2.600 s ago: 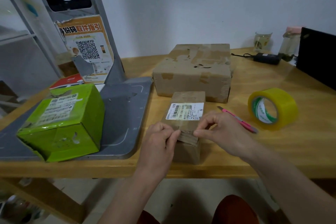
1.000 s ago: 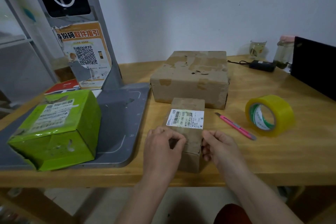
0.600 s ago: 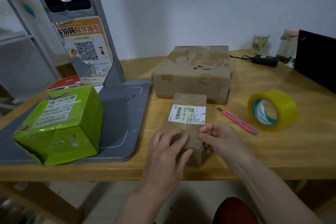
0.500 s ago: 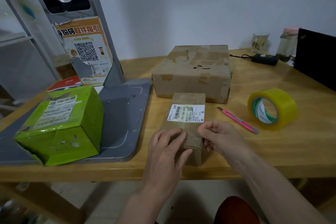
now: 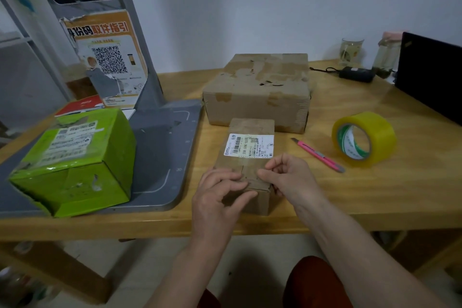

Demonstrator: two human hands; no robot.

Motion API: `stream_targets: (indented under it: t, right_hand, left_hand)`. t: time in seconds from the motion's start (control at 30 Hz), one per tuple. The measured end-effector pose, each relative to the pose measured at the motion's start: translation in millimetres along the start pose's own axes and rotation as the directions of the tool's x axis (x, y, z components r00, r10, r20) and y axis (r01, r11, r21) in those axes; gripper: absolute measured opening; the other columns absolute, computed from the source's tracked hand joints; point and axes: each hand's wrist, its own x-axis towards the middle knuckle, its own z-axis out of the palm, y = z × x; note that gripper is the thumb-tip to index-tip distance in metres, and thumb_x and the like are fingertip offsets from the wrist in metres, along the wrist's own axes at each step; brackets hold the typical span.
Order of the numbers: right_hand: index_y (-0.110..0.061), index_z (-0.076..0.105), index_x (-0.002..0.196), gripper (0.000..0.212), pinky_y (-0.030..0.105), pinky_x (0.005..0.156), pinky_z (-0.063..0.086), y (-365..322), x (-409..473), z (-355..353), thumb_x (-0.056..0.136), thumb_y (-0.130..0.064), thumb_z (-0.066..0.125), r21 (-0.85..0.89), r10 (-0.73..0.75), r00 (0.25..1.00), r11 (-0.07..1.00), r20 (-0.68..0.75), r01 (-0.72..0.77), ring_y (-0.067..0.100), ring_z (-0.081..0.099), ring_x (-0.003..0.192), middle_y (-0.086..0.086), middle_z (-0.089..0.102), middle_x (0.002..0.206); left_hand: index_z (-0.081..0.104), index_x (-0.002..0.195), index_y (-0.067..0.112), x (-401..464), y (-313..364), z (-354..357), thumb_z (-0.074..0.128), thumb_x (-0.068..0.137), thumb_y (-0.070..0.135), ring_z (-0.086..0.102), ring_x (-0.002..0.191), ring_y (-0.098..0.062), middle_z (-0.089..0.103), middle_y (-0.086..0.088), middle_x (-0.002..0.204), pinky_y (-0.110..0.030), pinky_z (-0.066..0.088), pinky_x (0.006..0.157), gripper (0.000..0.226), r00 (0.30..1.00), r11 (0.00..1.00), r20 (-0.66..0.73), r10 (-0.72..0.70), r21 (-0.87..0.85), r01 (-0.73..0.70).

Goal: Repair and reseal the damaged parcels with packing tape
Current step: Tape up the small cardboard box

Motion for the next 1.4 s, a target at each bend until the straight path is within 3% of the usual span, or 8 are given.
stream_targets:
  t: [0.17,0.37,0.5,0.6,0.7,0.8,0.97,1.4]
  right_hand:
    - [-0.017,0.053,0.082,0.029,0.02,0.051,0.037,3,-1,3,0.074,-0.015,0.081,-0.066,-0.018,1.0,0.998,-0.023,0.016,0.014,0.049,0.07,0.002,0.055,0.078]
    - [-0.019,0.058,0.087,0.009,0.023,0.061,0.047,2,-10,-15,0.088,-0.025,0.065,-0.141,-0.188,0.978,0.974,-0.086,0.175,0.012,0.06,0.078,-0.001,0.065,0.087]
    - [-0.012,0.055,0.098,0.016,0.011,0.064,0.044,5,-15,-71,0.088,-0.015,0.066,-0.203,-0.382,0.77,0.924,-0.51,0.324,0.005,0.053,0.074,-0.006,0.055,0.084]
    - [-0.005,0.047,0.118,0.052,0.03,0.081,0.049,14,2,-130,0.08,-0.026,0.075,-0.299,-0.403,0.58,0.915,-0.708,0.271,0.019,0.053,0.097,0.007,0.051,0.107]
    - [-0.006,0.034,0.139,0.088,0.04,0.097,0.044,26,31,-165,0.071,-0.032,0.083,-0.265,-0.236,0.743,0.961,-0.627,0.082,0.022,0.046,0.117,0.009,0.045,0.128]
    - [-0.006,0.053,0.127,0.068,0.034,0.078,0.046,34,50,-178,0.07,-0.03,0.083,-0.238,-0.072,0.881,0.97,-0.467,-0.047,0.022,0.058,0.101,0.008,0.06,0.115]
    - [-0.007,0.06,0.102,0.031,0.034,0.073,0.045,39,55,-175,0.079,-0.023,0.073,-0.168,-0.105,0.867,0.985,-0.488,0.024,0.026,0.06,0.091,0.009,0.063,0.096]
    - [-0.005,0.06,0.109,0.037,0.034,0.072,0.052,51,37,-173,0.074,-0.001,0.071,0.205,-0.019,0.833,0.966,-0.553,0.158,0.023,0.064,0.082,0.015,0.067,0.102]
  left_hand:
    - [0.073,0.084,0.024,2,1,2,0.079,0.068,0.042,0.062,0.1,-0.002,0.07,0.009,0.095,-0.034,0.037,0.111,0.025,0.999,0.998,-0.016,-0.03,-0.057,0.029]
    - [0.069,0.086,0.026,6,11,2,0.082,0.067,0.03,0.055,0.107,0.005,0.062,0.019,0.105,-0.03,0.047,0.1,0.024,0.994,0.995,-0.027,-0.102,-0.001,0.102]
    - [0.06,0.108,0.018,-5,39,8,0.068,0.082,0.036,0.046,0.117,-0.002,0.055,0.005,0.12,-0.016,0.034,0.105,0.033,0.984,0.985,-0.09,0.156,0.094,-0.147]
    - [0.053,0.118,0.015,-17,63,29,0.064,0.085,0.022,0.051,0.119,-0.014,0.052,-0.001,0.124,-0.024,0.039,0.106,0.035,0.947,0.948,-0.046,0.319,0.031,-0.318]
    - [0.051,0.122,0.012,-25,78,55,0.063,0.086,0.013,0.053,0.119,-0.015,0.052,-0.002,0.124,-0.026,0.041,0.104,0.038,0.936,0.935,0.055,0.348,-0.087,-0.343]
    - [0.047,0.127,0.019,-27,87,77,0.059,0.088,0.019,0.051,0.12,-0.012,0.054,0.0,0.124,-0.026,0.043,0.103,0.041,0.948,0.969,0.212,0.238,-0.117,-0.217]
    - [0.047,0.13,0.028,-22,85,93,0.056,0.089,0.028,0.046,0.121,-0.002,0.051,0.011,0.124,-0.028,0.042,0.105,0.042,0.924,0.999,0.382,0.022,-0.044,-0.005]
    - [0.031,0.148,0.021,14,106,128,0.071,0.086,0.015,0.038,0.135,-0.005,0.041,0.006,0.146,-0.031,0.035,0.114,0.075,0.81,0.947,0.531,-0.249,-0.04,0.318]
